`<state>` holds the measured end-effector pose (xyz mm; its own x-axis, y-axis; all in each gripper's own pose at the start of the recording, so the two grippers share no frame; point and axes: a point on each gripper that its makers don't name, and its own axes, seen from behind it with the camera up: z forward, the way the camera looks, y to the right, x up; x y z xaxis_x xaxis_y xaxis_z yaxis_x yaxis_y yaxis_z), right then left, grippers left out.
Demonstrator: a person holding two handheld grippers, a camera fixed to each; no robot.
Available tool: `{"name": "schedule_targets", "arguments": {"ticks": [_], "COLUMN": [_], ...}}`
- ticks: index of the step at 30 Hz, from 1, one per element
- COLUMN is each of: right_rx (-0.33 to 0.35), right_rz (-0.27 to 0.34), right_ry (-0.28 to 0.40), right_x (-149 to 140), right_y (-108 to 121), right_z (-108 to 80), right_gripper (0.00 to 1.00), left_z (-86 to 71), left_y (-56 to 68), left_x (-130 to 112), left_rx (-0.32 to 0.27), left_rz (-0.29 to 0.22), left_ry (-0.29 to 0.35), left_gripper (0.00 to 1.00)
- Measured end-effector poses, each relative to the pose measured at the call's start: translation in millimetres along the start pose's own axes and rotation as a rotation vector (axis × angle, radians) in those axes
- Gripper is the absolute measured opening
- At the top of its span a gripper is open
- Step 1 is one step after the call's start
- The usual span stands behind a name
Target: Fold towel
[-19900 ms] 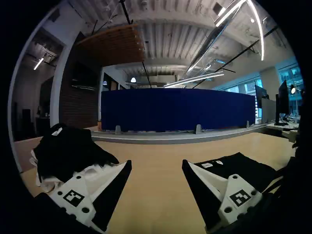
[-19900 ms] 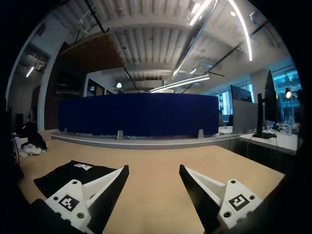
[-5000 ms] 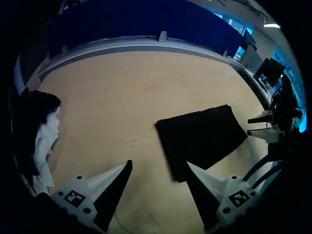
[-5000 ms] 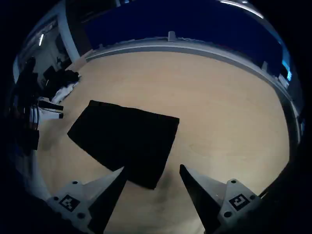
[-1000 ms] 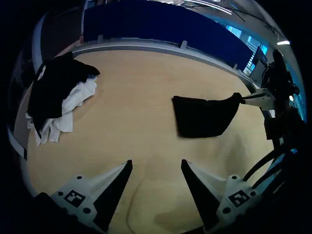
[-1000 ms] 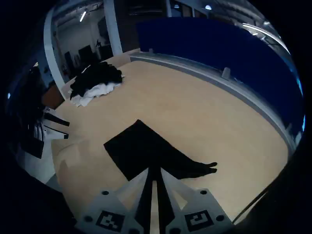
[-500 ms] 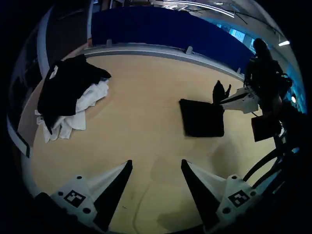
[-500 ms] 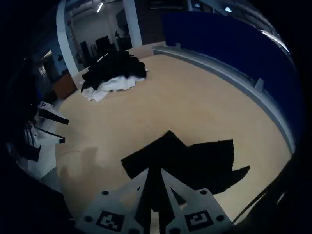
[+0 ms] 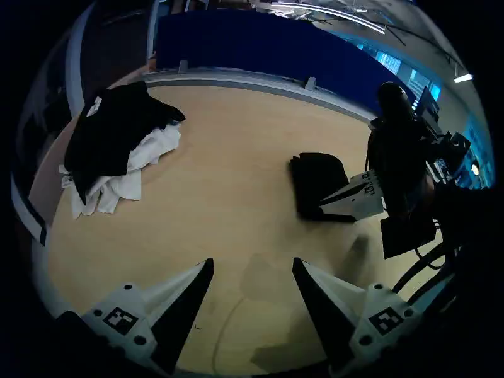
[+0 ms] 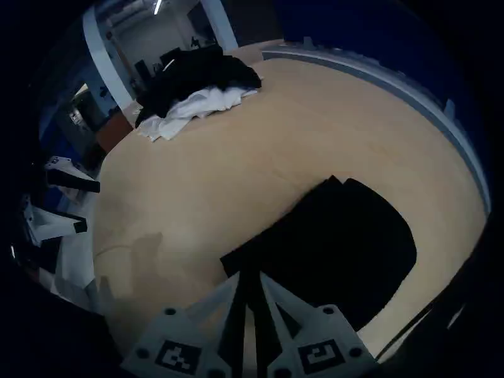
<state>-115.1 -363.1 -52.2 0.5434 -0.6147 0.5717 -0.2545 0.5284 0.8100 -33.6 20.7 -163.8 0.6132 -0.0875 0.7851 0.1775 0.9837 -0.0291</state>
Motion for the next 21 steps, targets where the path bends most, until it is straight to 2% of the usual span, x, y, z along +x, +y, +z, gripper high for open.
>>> {"name": "schedule_targets", "arguments": {"ticks": [9,11,15,17,19,21], "right_rx": [-0.009,-0.009,-0.009,-0.009,-0.018,-0.029], "right_rz": [0.001,-0.001,-0.003,-0.005,-0.008,-0.007], "right_ry": [0.019,0.029,0.045,0.054,0.066,0.077], "right_x": [5,7,9,10,11,12], "right_y": [2,2,3,2,4,6], "right_z": [-6.4,-8.3,-13.1,-15.8,-18.8,-21.6], "right_gripper": [0.13,0.22,0.59,0.72,0.9,0.96], "left_z": [1.6,1.2,0.7,0.8,0.8,0.8], "left_y": [-1.7,-2.3,-3.7,-4.5,-5.0,-5.2], "left_x": [1,1,-1,-2,-3,-3], "left_rx": [0.004,0.006,0.01,0.012,0.013,0.014], "left_rz": [0.008,0.009,0.008,0.007,0.007,0.008], "left_ry": [-0.001,-0.002,-0.001,-0.002,-0.002,-0.002], "left_gripper": [0.93,0.93,0.93,0.93,0.93,0.93]}}
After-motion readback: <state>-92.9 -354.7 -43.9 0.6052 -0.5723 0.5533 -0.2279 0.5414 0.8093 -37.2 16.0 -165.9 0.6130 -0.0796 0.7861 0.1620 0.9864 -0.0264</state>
